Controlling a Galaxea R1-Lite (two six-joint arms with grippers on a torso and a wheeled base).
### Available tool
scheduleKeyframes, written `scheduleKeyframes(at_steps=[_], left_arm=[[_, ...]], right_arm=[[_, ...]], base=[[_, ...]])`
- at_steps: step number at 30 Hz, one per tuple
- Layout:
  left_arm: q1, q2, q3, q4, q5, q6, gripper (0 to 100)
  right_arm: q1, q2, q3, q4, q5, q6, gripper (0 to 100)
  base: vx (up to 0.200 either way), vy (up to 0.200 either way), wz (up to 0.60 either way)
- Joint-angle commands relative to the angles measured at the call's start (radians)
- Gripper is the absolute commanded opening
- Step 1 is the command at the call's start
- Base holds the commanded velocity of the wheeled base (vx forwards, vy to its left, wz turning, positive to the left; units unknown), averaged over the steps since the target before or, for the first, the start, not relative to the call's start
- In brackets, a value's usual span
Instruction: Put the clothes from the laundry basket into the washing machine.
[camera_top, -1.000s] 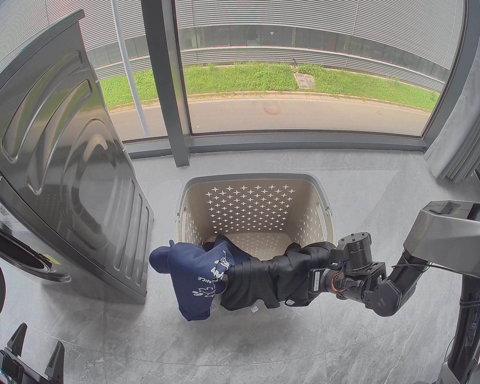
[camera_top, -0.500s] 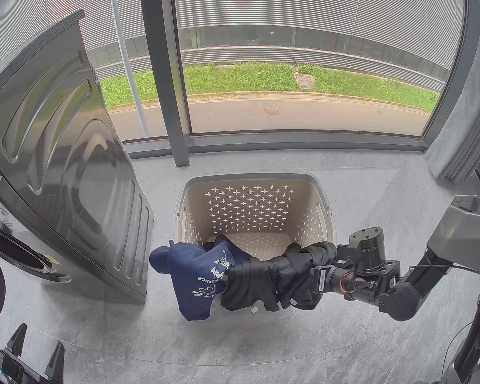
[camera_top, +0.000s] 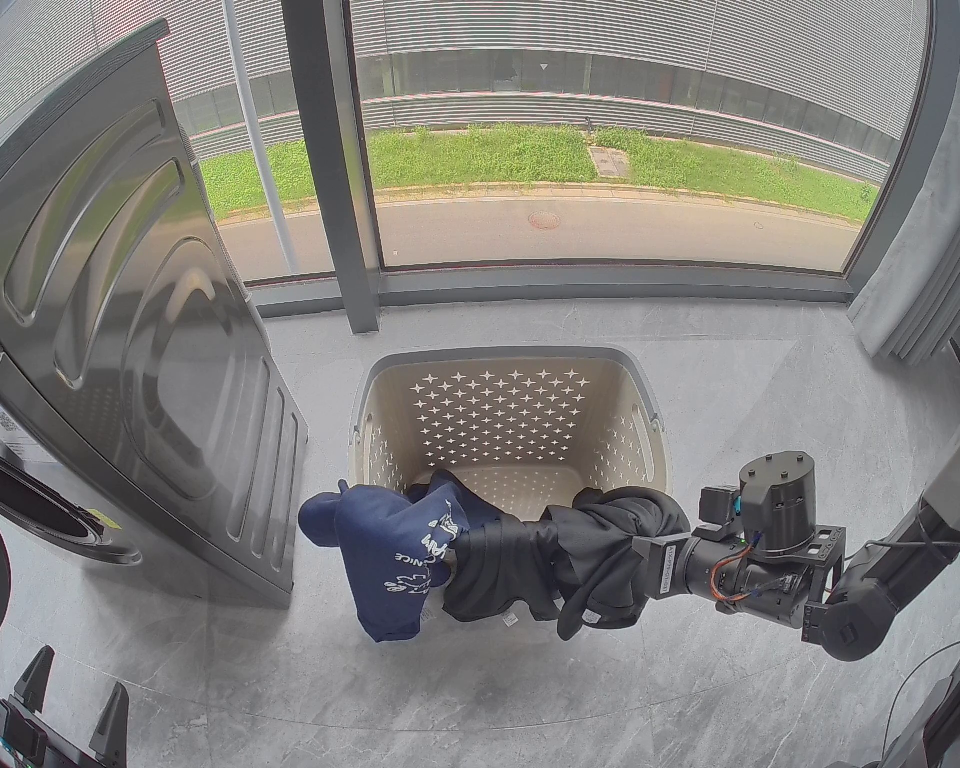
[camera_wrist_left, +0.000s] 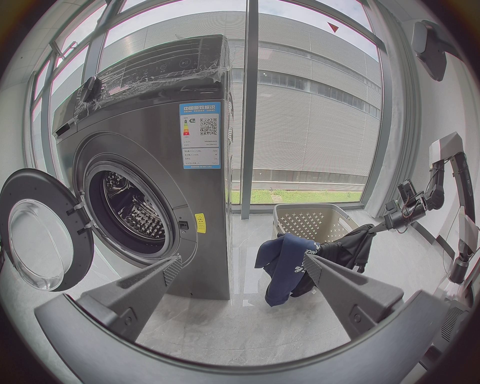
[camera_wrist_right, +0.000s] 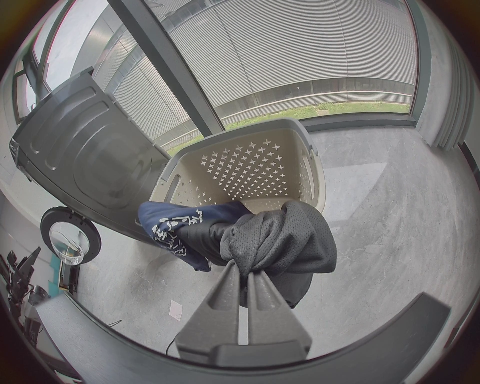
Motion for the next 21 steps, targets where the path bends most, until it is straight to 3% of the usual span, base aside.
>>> scheduleKeyframes(at_steps=[1,5,6,12,21], left_arm=[[0.0,-0.012,0.015,0.0,0.0,-0.001,100],[0.0,-0.012,0.015,0.0,0.0,-0.001,100],[0.0,-0.012,0.015,0.0,0.0,-0.001,100],[0.0,-0.012,0.015,0.0,0.0,-0.001,100],[0.0,-0.012,0.015,0.0,0.0,-0.001,100]], right_arm=[[0.007,0.004,0.024,0.002,-0.008,-0.002,0],[-0.002,0.091,0.015,-0.01,-0.01,-0.007,0],[-0.004,0.101,0.012,-0.01,-0.011,-0.005,100],[-0.03,0.17,-0.025,-0.024,-0.046,-0.016,100],[-0.099,0.28,-0.136,-0.025,-0.046,-0.071,100]], base=[[0.0,0.0,0.0],[0.0,0.0,0.0],[0.0,0.0,0.0],[0.0,0.0,0.0],[0.0,0.0,0.0]])
